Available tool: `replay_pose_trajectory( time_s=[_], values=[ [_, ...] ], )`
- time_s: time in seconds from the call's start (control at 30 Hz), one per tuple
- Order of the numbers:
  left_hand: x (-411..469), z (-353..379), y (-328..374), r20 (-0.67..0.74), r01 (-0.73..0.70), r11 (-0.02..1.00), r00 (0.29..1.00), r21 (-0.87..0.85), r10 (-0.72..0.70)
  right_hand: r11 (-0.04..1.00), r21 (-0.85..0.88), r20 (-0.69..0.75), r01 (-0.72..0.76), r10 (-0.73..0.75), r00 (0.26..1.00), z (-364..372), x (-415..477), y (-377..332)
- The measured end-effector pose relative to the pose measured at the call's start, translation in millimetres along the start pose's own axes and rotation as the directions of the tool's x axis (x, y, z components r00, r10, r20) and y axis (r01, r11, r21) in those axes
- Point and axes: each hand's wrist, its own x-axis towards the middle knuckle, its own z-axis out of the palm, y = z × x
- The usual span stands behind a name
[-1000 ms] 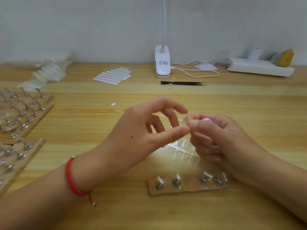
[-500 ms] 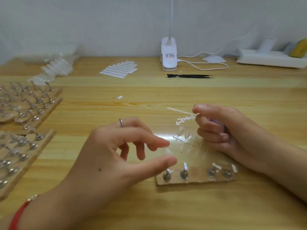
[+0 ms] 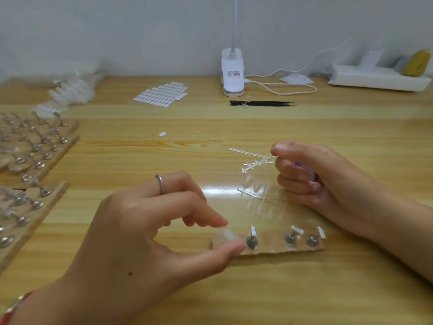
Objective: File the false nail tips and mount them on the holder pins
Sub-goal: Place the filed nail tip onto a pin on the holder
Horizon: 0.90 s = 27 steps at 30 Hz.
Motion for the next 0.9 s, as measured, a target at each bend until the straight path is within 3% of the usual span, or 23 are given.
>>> replay_pose_trajectory(
  time_s=[0.27,0.9],
  values=[
    [-2,9,-7,-0.031,0.062,0.981,0.997,-0.183,-0.068,1.000,0.017,-0.016,-0.002,0.002,1.000,0,0,-1],
    [-2,10,-9,0.009,0.048,0.993,0.999,-0.105,-0.047,1.000,-0.007,-0.007,0.007,-0.007,1.000,0,0,1]
  ],
)
